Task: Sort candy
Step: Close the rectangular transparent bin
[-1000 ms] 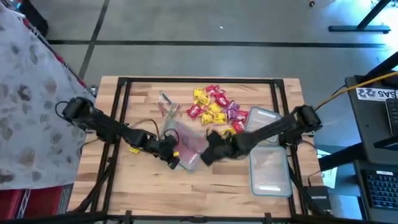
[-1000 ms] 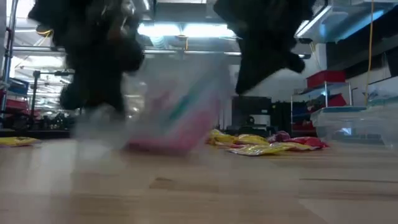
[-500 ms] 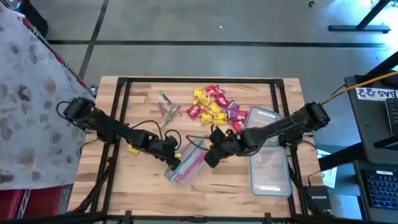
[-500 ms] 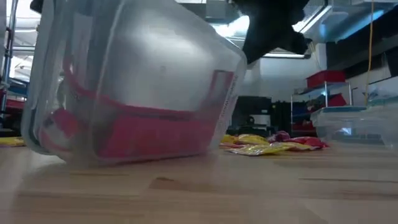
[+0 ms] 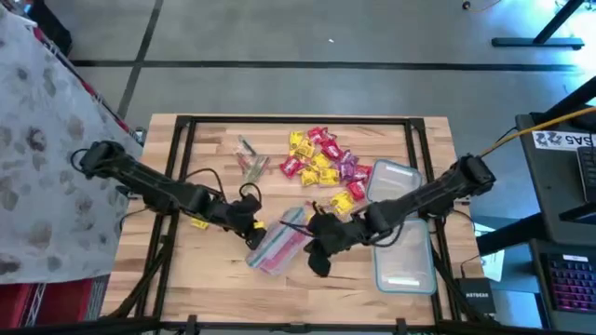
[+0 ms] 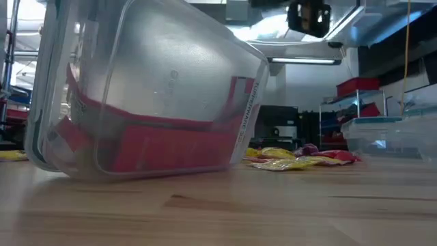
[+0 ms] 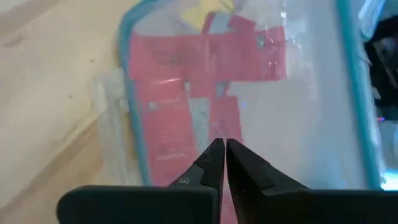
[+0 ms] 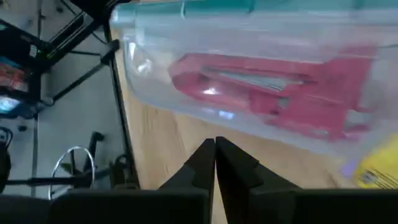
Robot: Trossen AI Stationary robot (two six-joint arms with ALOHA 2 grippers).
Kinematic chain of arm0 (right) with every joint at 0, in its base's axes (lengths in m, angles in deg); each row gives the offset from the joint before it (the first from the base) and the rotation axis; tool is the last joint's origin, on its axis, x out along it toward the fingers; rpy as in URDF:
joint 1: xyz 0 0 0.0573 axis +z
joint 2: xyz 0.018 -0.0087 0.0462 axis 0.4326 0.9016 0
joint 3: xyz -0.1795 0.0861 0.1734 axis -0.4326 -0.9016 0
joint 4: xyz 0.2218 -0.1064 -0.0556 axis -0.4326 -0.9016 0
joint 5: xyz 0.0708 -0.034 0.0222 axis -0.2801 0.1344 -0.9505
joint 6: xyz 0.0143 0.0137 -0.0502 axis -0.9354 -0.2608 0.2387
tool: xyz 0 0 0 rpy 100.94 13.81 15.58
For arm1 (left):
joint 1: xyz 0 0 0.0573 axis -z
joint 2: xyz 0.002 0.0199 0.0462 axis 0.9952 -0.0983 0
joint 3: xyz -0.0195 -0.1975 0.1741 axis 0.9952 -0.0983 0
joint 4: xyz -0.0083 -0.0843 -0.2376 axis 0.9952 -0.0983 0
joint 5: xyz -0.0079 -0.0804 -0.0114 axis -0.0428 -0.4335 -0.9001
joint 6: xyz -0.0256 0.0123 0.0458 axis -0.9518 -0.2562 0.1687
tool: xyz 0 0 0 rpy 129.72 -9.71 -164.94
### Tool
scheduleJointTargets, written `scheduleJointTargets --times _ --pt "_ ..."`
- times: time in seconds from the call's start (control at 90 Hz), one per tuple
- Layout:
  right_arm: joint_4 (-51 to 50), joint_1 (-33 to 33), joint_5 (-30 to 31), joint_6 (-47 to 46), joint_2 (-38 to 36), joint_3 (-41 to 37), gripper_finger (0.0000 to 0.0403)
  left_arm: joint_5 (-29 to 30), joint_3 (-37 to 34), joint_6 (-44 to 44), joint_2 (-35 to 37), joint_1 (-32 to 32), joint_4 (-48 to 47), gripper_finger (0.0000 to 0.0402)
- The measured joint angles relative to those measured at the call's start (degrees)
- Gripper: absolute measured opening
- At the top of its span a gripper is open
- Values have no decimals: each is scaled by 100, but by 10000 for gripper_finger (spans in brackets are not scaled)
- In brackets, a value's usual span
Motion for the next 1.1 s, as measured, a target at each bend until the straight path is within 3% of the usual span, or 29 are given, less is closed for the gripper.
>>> scheduleJointTargets --times 0.133,0.344,0.656,0.789,1.1 --pt "483 -89 172 -221 386 -6 0 -73 -2 13 -45 -32 592 0" --pt "336 -171 679 -746 920 -26 0 -62 10 133 -37 -74 1500 0" --pt "-157 -92 428 -755 633 -19 0 37 0 67 1 29 1243 0" --pt "-300 -230 534 -602 286 -8 0 451 120 -140 21 194 908 0" --pt "-236 -1651 191 89 351 -10 0 932 127 -1203 -43 765 -415 0"
